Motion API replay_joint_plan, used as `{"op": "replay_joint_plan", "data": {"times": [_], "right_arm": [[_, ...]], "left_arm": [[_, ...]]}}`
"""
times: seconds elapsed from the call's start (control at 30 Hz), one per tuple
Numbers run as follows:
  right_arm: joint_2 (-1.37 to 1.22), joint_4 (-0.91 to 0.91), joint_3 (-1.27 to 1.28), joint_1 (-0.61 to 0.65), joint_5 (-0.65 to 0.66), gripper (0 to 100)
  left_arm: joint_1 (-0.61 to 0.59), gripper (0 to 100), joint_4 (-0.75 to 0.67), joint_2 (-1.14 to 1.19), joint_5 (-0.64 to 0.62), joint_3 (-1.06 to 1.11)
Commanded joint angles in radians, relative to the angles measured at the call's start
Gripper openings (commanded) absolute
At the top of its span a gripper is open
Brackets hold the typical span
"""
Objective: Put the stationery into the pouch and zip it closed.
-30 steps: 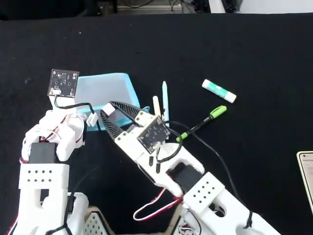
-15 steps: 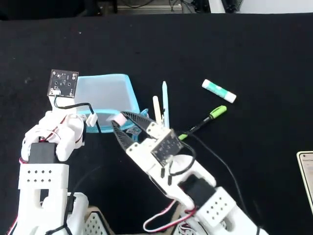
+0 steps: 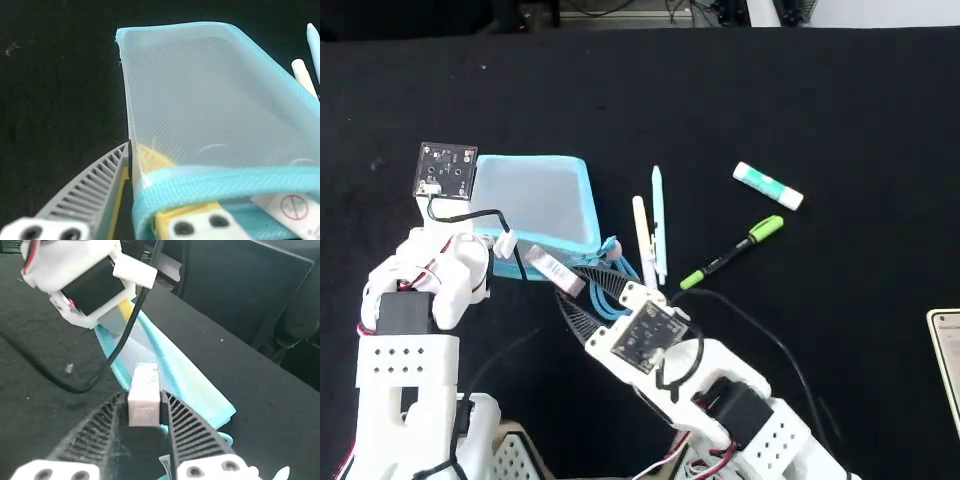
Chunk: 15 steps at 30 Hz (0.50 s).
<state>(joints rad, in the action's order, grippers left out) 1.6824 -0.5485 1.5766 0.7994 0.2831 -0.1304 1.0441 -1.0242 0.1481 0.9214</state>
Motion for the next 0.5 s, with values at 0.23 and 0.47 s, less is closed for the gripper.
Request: {"op": "replay_joint_plan", "data": {"times": [0.23, 0.47], "right_arm": [[-0.503, -0.014, -0.403, -0.021, -0.074, 1.1], [-0.855, -0.014, -0.621, -0.021, -0.097, 1.1]], "left_arm": [[0.001, 3, -0.018, -0.011, -0.014, -0.018], [0.001, 3, -0.018, -0.011, -0.014, -0.016]]}}
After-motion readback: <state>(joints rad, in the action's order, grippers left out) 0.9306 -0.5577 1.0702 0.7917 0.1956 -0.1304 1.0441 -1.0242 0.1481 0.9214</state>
